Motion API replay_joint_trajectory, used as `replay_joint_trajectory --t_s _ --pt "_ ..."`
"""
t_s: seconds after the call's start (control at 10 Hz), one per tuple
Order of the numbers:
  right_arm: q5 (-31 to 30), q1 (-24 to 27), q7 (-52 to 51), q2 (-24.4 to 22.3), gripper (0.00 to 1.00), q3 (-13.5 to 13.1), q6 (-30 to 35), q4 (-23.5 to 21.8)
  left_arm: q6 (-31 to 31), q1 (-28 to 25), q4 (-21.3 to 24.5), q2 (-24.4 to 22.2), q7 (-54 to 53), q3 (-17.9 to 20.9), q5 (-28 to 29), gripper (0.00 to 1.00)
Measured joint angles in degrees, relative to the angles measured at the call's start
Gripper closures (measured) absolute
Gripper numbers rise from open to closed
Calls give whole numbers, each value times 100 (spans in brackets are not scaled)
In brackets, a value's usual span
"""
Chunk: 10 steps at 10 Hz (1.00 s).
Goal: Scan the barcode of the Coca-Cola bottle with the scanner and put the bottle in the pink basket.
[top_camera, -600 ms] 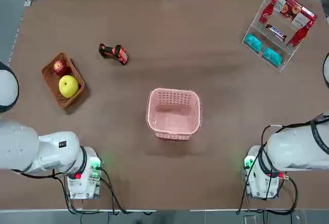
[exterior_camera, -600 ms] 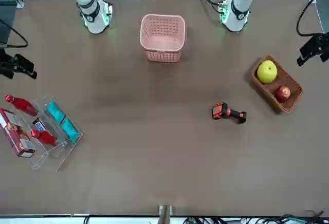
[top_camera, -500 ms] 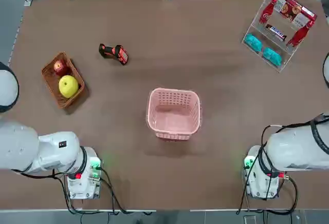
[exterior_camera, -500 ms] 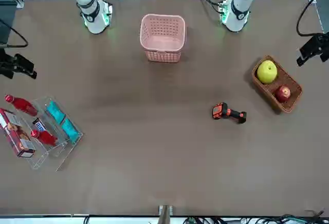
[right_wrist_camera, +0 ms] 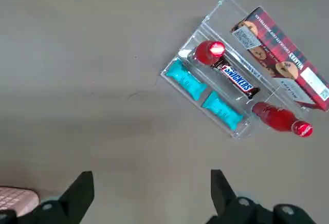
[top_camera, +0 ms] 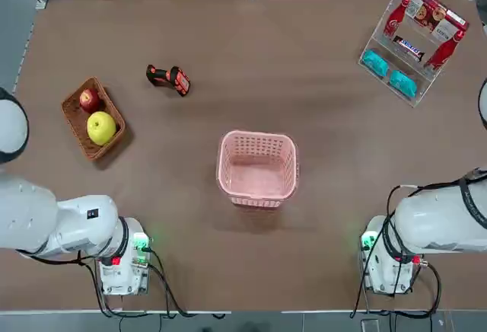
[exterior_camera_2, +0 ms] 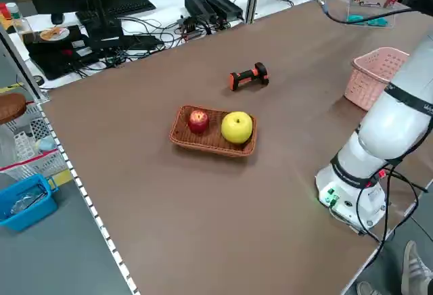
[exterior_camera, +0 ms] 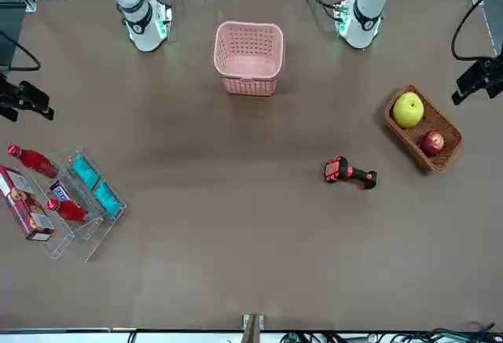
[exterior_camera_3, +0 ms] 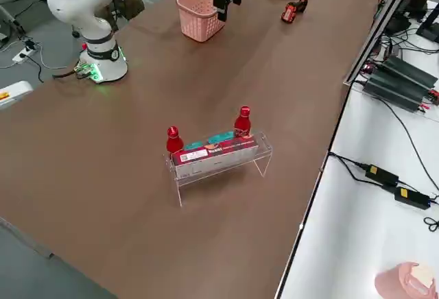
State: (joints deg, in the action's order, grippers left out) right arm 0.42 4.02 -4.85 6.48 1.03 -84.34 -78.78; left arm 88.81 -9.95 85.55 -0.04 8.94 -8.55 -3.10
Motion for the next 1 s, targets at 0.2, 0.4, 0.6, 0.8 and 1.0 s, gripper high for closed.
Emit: replay_joint_trajectory --t_s 0.2,0.4,0.6,0.8,1.0 --pt "0 134 -133 190 0 -8 -318 -19 9 -5 1 77 289 -1 -22 0" --pt "0 194 -142 511 0 -12 -679 -26 -15 15 5 141 1431 -11 -23 0" --pt "10 339 -165 771 0 -15 -915 -28 -202 63 34 235 2707 -38 -23 0" --pt "10 359 -226 968 4 -13 -1275 -47 -162 135 262 344 4192 -291 -25 0" --pt "8 361 -276 1208 6 -13 -1502 -54 207 190 440 574 5226 -532 -25 0"
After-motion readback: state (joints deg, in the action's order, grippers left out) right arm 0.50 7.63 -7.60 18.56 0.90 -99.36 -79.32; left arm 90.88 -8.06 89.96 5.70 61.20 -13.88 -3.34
